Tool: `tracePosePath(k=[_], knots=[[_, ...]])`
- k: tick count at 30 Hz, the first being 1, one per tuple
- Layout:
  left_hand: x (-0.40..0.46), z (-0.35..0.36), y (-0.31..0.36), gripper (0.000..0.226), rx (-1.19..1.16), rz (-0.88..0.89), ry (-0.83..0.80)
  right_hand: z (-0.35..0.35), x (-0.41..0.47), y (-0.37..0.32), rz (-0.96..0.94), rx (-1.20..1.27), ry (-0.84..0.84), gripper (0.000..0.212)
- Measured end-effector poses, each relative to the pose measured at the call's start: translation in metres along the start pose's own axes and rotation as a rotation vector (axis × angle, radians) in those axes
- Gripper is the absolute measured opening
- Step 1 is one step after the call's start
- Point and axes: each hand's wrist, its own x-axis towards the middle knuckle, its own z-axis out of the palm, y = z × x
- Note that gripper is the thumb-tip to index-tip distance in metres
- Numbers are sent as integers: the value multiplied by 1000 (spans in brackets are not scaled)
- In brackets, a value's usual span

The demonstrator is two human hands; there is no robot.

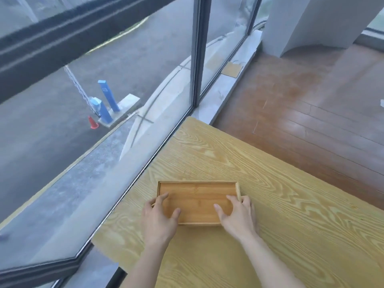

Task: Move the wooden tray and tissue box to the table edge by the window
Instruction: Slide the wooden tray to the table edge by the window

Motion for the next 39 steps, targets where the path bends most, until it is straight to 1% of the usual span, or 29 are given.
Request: tracePosePath(k=[7, 10, 14, 18, 23, 27, 30, 32, 34, 36, 39], knots=[[4, -36, -44, 48, -148, -233, 93, 17, 46, -93, -213, -99, -40, 61], [3, -41, -56, 43, -198, -281, 110, 26, 64, -127, -283, -116, -54, 58], [4, -45, -62, 40, -229, -346, 118, 40, 84, -162, -333, -101, -95, 57], [7, -42, -63, 38, -253, -358, 99, 55, 101, -181, -351, -121, -109, 58], [10, -36, -64, 39, -213, -346, 71, 67, 122, -188, -373, -112, -140, 54], [12, -35, -67, 46, -107, -321, 34, 74, 128, -186, -396, -97, -178, 59], [15, -38, -73, 51, 13, -290, 75, 75, 121, -178, -454, -145, -169, 69], [20, -40, -77, 53, 114, -186, 133, 74, 110, -169, -505, -175, -136, 73], [25, -39, -76, 56, 165, -38, 151, 71, 98, -157, -540, -202, -154, 75], [31, -36, -71, 63, 214, 89, 96, 70, 88, -143, -564, -249, -209, 79], [39, -25, -69, 80, 307, 174, -64, 70, 79, -126, -600, -320, -262, 83]])
